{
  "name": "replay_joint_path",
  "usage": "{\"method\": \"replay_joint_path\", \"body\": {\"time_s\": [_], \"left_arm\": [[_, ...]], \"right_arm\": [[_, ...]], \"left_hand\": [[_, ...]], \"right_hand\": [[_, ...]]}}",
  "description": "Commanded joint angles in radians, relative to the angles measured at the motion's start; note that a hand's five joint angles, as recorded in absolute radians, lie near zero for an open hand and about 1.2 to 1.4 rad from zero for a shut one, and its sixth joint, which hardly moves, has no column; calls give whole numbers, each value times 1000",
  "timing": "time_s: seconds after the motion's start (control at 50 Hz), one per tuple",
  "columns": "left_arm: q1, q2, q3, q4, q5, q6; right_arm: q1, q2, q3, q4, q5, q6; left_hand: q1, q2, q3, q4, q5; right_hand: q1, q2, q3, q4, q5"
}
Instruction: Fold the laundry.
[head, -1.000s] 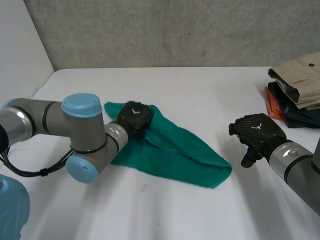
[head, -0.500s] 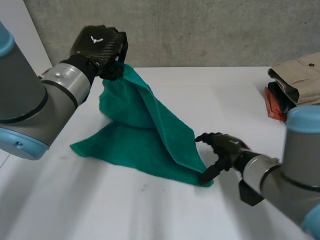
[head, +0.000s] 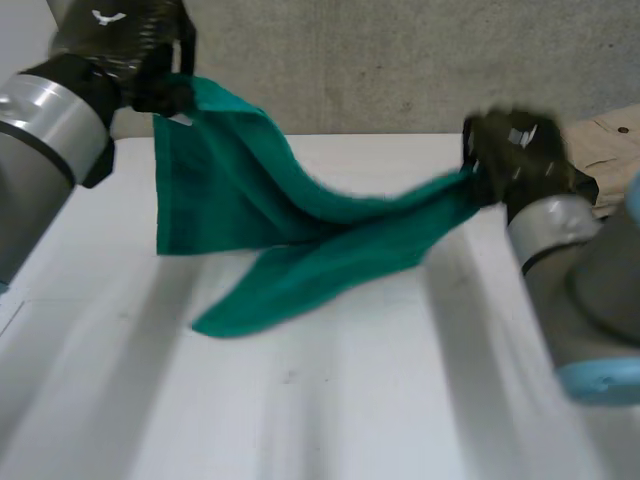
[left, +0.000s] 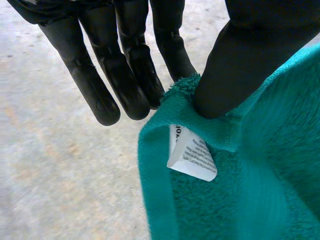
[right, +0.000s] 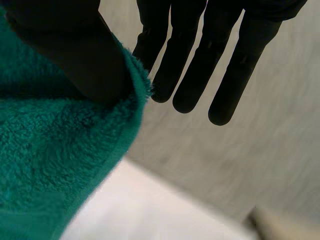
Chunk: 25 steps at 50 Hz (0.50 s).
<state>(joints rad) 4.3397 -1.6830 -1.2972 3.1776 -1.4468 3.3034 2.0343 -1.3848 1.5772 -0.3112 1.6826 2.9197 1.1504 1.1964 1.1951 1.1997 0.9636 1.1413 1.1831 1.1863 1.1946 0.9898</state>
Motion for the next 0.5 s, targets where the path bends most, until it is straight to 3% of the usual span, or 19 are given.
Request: {"method": "replay_joint_path", "body": {"time_s": [0.02,0.14,0.26,0.36,0.4,0.42,0.48,0.5], "left_arm": [[109,52,-43,-1,-12,-105],[140,33,-131,1,-17,-150],[172,-30,-235,50,-23,-134],[187,-83,-297,97,-24,-128],[193,-92,-307,108,-21,-128],[195,-98,-313,117,-20,-128],[196,-101,-315,119,-18,-128],[196,-101,-317,119,-18,-128]], "right_arm": [[-16,-7,-238,194,-81,-322],[35,70,-381,372,-103,-395],[104,209,-298,495,-139,-390],[109,288,-221,479,-144,-341],[101,299,-214,459,-149,-312],[84,297,-210,448,-150,-277],[47,271,-215,434,-156,-222],[12,238,-215,437,-159,-180]], "left_hand": [[246,200,201,197,258],[246,200,201,197,258],[246,200,201,197,258],[246,200,201,197,258],[246,200,201,197,258],[246,200,201,197,258],[246,200,201,197,258],[246,200,201,197,258]], "right_hand": [[255,213,210,202,232],[255,213,210,202,232],[255,213,210,202,232],[234,192,189,181,211],[-248,-289,-293,-301,-271],[-704,-746,-749,-757,-727],[-814,-856,-859,-867,-837],[-945,-987,-990,-998,-968]]}}
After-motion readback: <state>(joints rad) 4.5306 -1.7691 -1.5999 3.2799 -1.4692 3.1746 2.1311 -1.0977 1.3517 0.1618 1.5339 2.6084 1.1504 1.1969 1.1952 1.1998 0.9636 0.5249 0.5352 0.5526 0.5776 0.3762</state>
